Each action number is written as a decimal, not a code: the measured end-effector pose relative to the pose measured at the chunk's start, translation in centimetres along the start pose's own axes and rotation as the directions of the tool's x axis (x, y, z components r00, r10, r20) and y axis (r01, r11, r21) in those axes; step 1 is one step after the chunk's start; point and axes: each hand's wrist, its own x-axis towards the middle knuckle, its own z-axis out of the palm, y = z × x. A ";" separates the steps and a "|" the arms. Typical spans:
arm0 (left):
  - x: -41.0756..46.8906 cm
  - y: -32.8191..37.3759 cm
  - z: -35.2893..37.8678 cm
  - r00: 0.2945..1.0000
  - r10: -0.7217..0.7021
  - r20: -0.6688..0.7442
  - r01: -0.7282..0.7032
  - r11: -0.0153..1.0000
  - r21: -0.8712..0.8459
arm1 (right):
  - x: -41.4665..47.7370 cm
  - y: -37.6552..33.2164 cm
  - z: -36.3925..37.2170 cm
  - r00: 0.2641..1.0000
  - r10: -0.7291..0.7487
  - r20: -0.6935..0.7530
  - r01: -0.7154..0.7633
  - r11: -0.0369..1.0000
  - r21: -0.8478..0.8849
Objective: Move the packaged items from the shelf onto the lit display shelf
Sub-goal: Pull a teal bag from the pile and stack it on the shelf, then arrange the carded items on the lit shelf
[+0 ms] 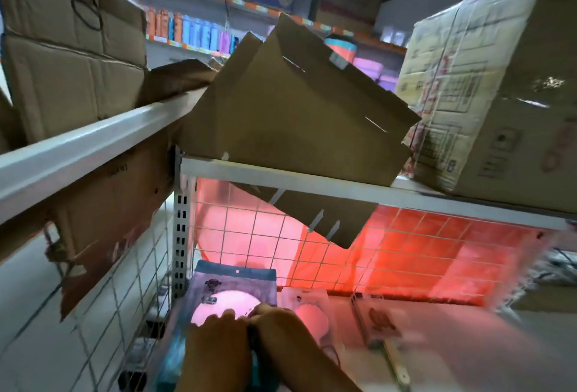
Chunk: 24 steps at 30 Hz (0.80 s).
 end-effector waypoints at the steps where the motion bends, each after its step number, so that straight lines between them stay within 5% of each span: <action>1: 0.3 -0.9 1.2 0.998 -0.014 -0.063 0.009 0.998 -0.069 | -0.1 -0.2 -0.1 1.000 -0.004 0.000 0.004 1.000 -0.021; 6: -0.3 -0.3 -1.1 0.997 -0.058 -0.060 0.049 0.989 -0.137 | -2.0 -0.3 -1.5 0.999 0.047 0.005 -0.047 0.998 0.030; 10: -0.4 3.0 -3.9 0.998 -0.024 -0.059 0.016 0.991 -0.131 | -6.5 1.5 -4.3 0.989 0.059 -0.139 -0.047 0.995 0.092; 18: -0.9 18.6 -11.4 0.911 0.341 -0.232 -0.392 0.890 -0.233 | -21.6 12.1 -11.8 0.884 0.135 -0.447 -0.107 0.990 0.089; 24: -2.9 35.4 -15.1 0.730 0.613 -0.302 -0.680 0.697 -0.228 | -39.3 22.1 -16.7 0.750 0.321 -0.578 -0.351 0.934 0.063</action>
